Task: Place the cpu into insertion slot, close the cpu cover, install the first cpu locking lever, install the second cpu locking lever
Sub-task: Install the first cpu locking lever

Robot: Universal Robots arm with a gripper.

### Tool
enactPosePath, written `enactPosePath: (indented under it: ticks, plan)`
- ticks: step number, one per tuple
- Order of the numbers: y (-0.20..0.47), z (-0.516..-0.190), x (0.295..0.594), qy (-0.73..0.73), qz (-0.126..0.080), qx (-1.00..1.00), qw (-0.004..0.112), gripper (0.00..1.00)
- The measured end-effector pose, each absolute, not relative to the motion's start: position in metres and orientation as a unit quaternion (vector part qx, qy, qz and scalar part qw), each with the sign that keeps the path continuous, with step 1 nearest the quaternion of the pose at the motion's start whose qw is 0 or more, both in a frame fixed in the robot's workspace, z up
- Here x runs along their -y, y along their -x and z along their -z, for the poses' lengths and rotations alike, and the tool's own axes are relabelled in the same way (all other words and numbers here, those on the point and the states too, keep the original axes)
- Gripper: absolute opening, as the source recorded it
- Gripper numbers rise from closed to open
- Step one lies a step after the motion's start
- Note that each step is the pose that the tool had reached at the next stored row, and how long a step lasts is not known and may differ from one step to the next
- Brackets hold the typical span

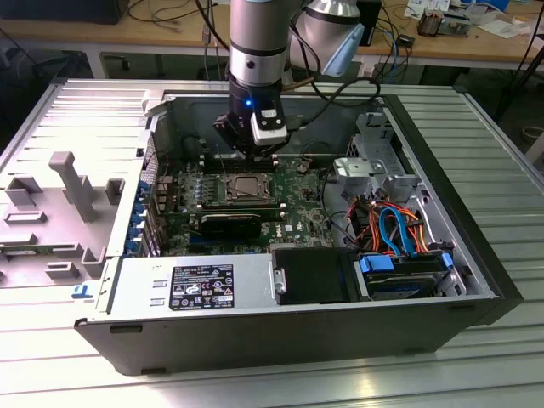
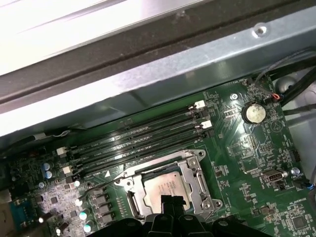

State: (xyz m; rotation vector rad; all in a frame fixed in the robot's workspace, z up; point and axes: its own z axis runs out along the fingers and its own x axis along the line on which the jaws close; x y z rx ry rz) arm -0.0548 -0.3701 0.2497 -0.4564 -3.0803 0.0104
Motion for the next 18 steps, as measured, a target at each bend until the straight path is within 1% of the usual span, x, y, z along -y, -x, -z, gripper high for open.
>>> enactPosePath:
  ticks: [18]
  plan:
    - [0.0547, -0.2497, 0.3702, 0.039, -0.004, 0.999, 0.014, 0.11]
